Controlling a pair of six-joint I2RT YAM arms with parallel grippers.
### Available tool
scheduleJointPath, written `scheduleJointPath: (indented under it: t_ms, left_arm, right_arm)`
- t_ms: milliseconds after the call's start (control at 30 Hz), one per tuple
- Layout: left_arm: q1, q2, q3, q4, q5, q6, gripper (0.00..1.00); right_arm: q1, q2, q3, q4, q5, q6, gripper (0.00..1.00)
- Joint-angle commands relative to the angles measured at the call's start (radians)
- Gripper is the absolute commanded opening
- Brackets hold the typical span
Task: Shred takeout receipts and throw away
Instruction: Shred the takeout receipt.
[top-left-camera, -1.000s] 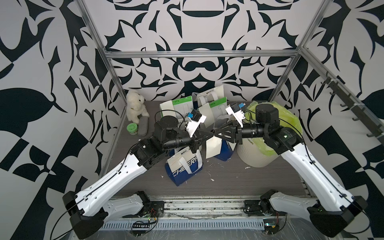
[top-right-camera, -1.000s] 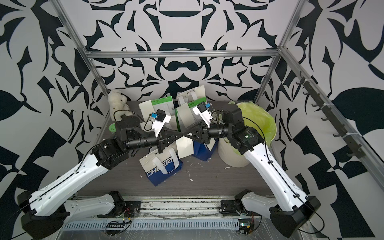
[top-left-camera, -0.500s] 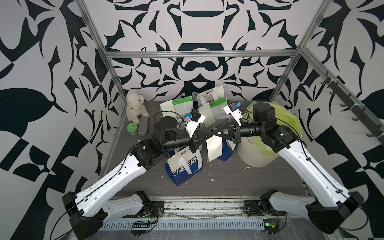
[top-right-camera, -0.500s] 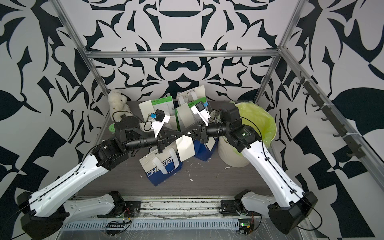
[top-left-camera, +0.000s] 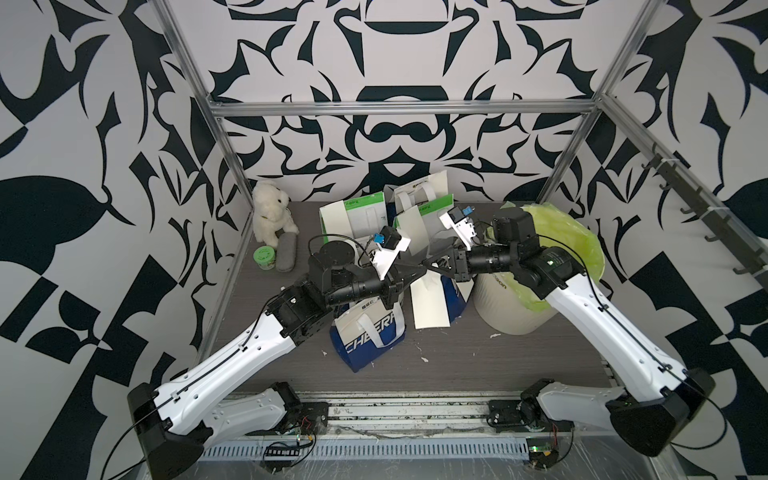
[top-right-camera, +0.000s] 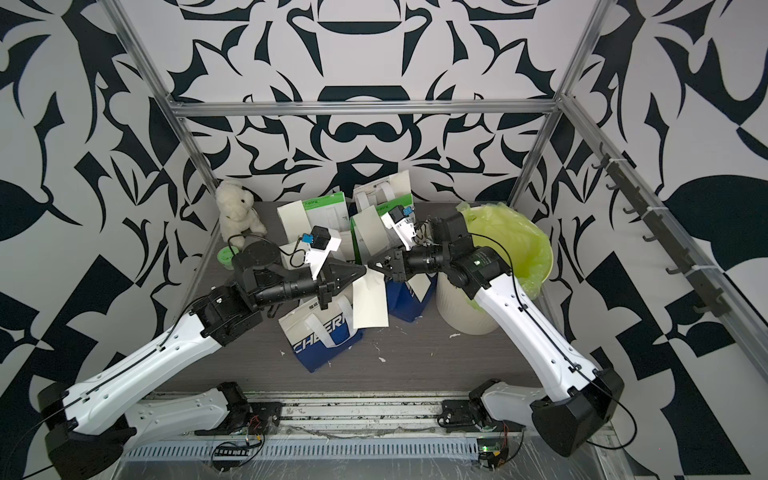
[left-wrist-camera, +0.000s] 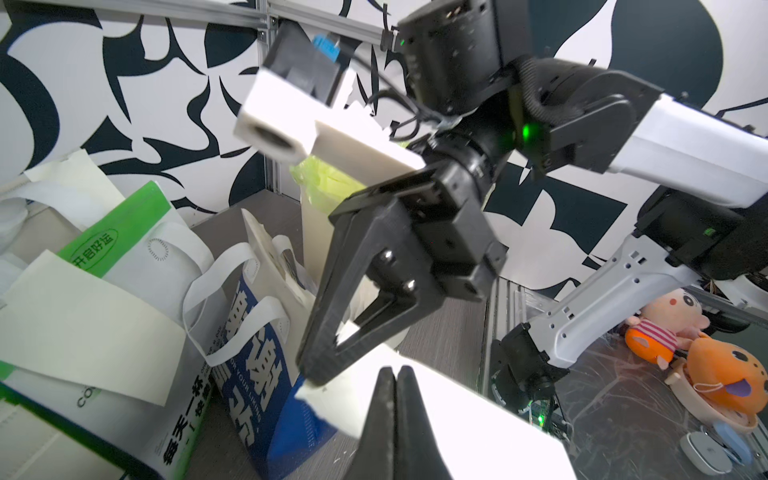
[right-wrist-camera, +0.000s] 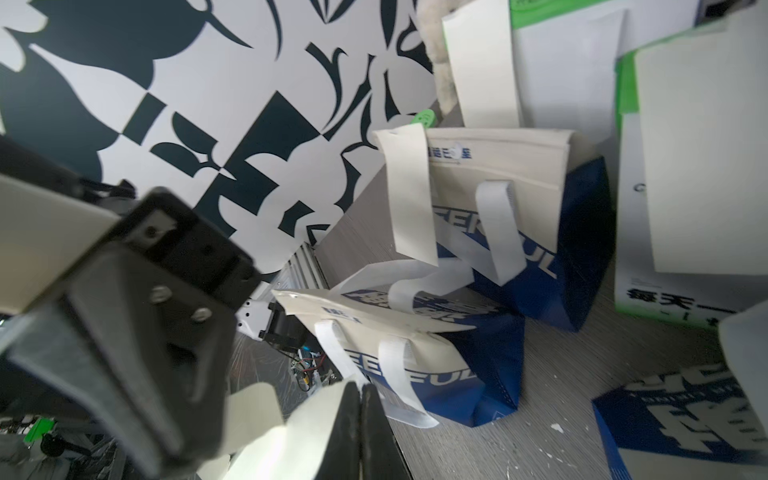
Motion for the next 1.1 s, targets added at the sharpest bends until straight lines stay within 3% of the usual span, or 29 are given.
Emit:
scheduleJointPath:
  t_ms: [0, 467, 900, 1067]
  left_arm:
    - [-0.001, -0.032, 0.012, 0.020, 0.014, 0.030, 0.00]
    - [-0.001, -0.146, 0.081, -0.164, -0.064, 0.090, 0.00]
    - [-0.001, -0.273, 0.123, -0.288, -0.168, 0.172, 0.00]
    - [-0.001, -0.238, 0.150, -0.270, -0.188, 0.205, 0.00]
  right_arm:
    - [-0.003, 0.019, 0.054, -0.036, 0.096, 0.015, 0.00]
    - [-0.005, 0.156, 0.254, -0.264, 0.409, -0.093, 0.00]
    - [-0.027, 0.271, 0.597, -0.488, 0.872, -0.150, 0.00]
    - [-0.035, 0.228, 0.671, -0.533, 0.909, -0.165, 0.00]
